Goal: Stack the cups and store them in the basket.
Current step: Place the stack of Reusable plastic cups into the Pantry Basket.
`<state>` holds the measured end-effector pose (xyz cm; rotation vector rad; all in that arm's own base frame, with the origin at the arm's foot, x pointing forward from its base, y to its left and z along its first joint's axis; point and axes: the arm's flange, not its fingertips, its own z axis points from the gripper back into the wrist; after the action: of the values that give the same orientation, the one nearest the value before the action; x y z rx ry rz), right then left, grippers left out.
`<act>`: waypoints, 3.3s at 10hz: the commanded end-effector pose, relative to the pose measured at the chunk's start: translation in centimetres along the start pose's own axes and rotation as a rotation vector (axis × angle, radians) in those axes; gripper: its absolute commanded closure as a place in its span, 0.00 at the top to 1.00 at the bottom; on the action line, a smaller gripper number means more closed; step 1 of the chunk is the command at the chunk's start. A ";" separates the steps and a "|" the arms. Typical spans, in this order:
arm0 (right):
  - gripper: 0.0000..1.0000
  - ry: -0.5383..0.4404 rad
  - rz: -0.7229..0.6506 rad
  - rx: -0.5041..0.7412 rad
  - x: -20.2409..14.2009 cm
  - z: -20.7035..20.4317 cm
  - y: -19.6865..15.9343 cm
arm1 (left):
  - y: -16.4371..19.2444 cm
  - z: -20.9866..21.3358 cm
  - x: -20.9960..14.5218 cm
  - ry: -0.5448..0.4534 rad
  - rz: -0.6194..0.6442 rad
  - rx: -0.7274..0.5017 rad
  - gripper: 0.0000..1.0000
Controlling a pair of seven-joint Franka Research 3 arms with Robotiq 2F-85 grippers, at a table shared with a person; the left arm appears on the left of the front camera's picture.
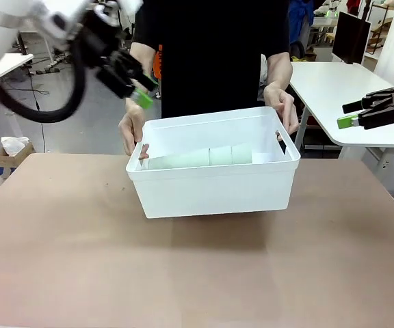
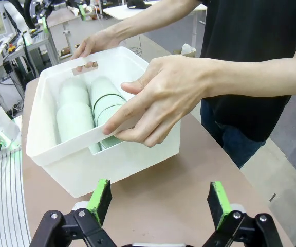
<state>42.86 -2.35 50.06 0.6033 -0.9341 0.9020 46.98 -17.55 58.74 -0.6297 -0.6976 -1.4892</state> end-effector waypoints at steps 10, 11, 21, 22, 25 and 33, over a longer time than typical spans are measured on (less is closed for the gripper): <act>1.00 -0.026 -0.023 0.000 0.4 -0.1 0.0 | -2.5 10.1 -20.3 -0.344 -0.006 -0.051 1.00; 1.00 -0.026 -0.023 0.000 0.4 -0.1 0.0 | -2.5 10.1 -20.3 -0.344 -0.006 -0.051 1.00; 1.00 -0.026 -0.023 0.000 0.4 -0.1 0.0 | -2.5 10.1 -20.3 -0.344 -0.006 -0.051 1.00; 1.00 -0.026 -0.023 0.000 0.4 -0.1 0.0 | -2.5 10.1 -20.3 -0.344 -0.006 -0.051 1.00; 1.00 -0.026 -0.023 0.000 0.4 -0.1 0.0 | -2.5 10.1 -20.3 -0.344 -0.006 -0.051 1.00; 1.00 -0.026 -0.023 0.000 0.4 -0.1 0.0 | -2.5 10.1 -20.3 -0.344 -0.006 -0.051 1.00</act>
<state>42.86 -2.35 50.07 0.6029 -0.9339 0.9024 45.15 3.50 49.75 -0.9447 -0.9384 -1.4331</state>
